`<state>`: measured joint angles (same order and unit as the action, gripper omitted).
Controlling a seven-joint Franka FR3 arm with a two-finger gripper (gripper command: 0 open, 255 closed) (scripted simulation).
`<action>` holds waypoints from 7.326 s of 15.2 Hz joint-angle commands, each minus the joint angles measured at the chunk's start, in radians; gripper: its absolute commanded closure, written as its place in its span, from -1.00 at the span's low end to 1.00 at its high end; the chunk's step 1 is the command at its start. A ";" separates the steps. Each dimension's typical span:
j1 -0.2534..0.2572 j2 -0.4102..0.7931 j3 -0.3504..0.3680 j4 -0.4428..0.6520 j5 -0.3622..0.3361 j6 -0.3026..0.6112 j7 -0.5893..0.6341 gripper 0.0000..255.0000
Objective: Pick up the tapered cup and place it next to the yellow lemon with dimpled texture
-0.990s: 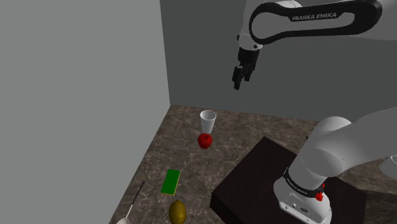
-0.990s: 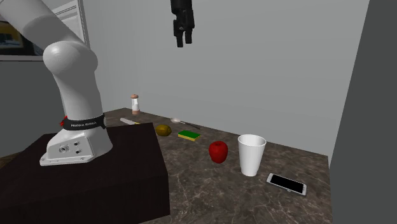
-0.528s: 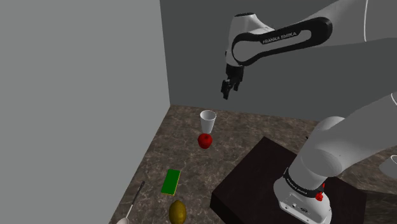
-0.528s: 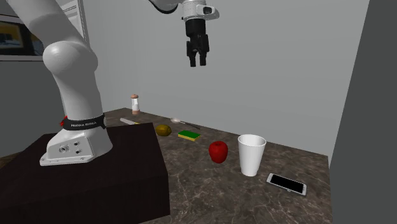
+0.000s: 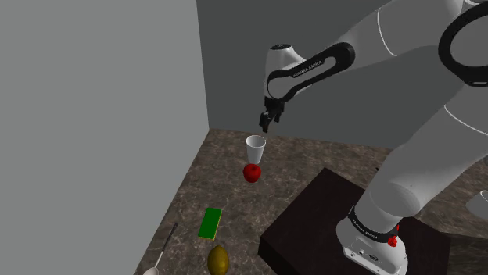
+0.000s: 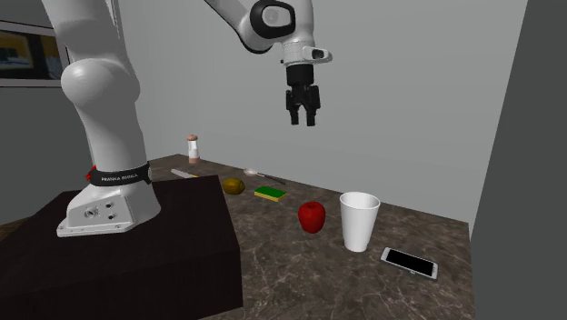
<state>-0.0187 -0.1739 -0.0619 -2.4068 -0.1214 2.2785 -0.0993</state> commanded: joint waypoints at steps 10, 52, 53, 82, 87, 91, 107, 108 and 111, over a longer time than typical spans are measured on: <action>-0.012 0.429 -0.013 0.180 -0.022 0.256 0.006 -1.00; -0.030 0.754 -0.015 0.431 -0.024 0.335 -0.002 1.00; -0.030 0.743 -0.015 0.429 -0.023 0.326 -0.003 1.00; -0.029 0.471 -0.008 0.460 -0.006 0.024 -0.045 1.00; -0.028 0.437 -0.007 0.484 -0.003 -0.033 -0.052 1.00; 0.003 0.349 0.007 0.370 -0.020 -0.013 0.004 1.00; 0.164 -0.029 0.164 -0.078 -0.025 0.018 0.329 1.00; 0.176 -0.048 0.178 -0.097 -0.019 0.015 0.350 1.00; 0.214 -0.103 0.222 -0.147 0.005 0.004 0.412 1.00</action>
<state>0.1830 -0.2575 0.1455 -2.5371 -0.1244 2.2867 0.2908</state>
